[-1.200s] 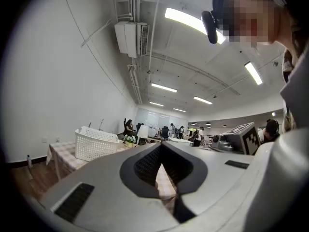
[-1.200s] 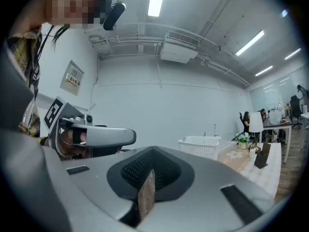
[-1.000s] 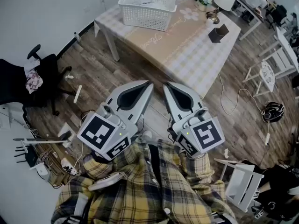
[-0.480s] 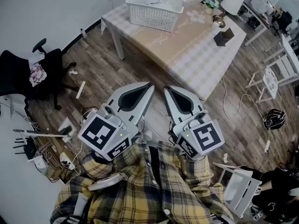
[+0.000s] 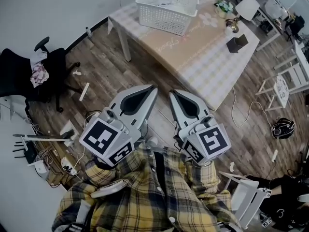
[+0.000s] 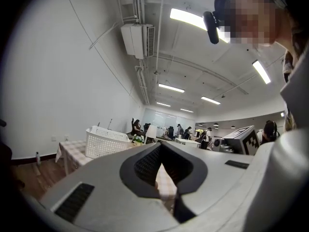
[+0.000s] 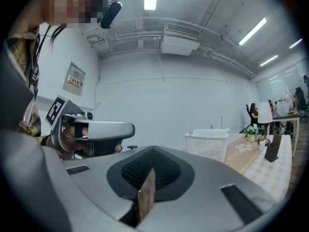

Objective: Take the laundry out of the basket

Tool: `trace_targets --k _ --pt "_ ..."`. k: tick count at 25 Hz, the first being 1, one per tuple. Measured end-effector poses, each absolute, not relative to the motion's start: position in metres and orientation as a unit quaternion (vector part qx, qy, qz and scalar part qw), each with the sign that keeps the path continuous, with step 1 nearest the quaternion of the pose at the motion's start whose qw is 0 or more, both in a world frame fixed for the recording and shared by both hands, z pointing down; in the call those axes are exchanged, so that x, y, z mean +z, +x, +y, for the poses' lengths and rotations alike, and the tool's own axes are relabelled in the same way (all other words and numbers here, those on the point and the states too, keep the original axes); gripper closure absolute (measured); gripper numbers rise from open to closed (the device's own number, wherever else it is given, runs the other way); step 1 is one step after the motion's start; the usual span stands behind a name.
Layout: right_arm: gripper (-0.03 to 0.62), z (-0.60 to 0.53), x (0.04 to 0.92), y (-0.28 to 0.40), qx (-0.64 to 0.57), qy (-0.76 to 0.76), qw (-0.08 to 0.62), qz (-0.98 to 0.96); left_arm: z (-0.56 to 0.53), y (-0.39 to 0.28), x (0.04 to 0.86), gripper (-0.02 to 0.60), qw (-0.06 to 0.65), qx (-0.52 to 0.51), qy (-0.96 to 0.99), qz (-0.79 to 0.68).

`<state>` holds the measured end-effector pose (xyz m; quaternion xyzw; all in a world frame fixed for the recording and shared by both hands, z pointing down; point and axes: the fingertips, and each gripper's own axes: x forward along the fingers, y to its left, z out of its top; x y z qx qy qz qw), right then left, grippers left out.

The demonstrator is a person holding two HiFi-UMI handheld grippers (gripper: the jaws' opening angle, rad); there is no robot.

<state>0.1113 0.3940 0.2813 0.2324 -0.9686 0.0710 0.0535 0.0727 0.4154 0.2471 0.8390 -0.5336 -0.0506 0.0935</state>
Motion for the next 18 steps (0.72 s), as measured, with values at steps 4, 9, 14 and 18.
trace_targets --k 4,9,14,18 --pt "0.583 0.369 0.287 0.090 0.075 0.232 0.061 -0.968 0.390 0.048 0.250 0.569 0.098 -0.056 0.837 -0.536" --pt "0.583 0.326 0.290 0.057 0.078 0.245 0.072 -0.964 0.346 0.013 0.250 0.569 0.106 -0.056 0.840 -0.529" --pt "0.583 0.277 0.287 0.020 0.075 0.258 0.078 -0.960 0.295 -0.024 0.245 0.569 0.106 -0.054 0.846 -0.520" --pt "0.582 0.240 0.281 -0.005 0.072 0.276 0.076 -0.955 0.261 -0.058 0.243 0.569 0.104 -0.051 0.851 -0.513"
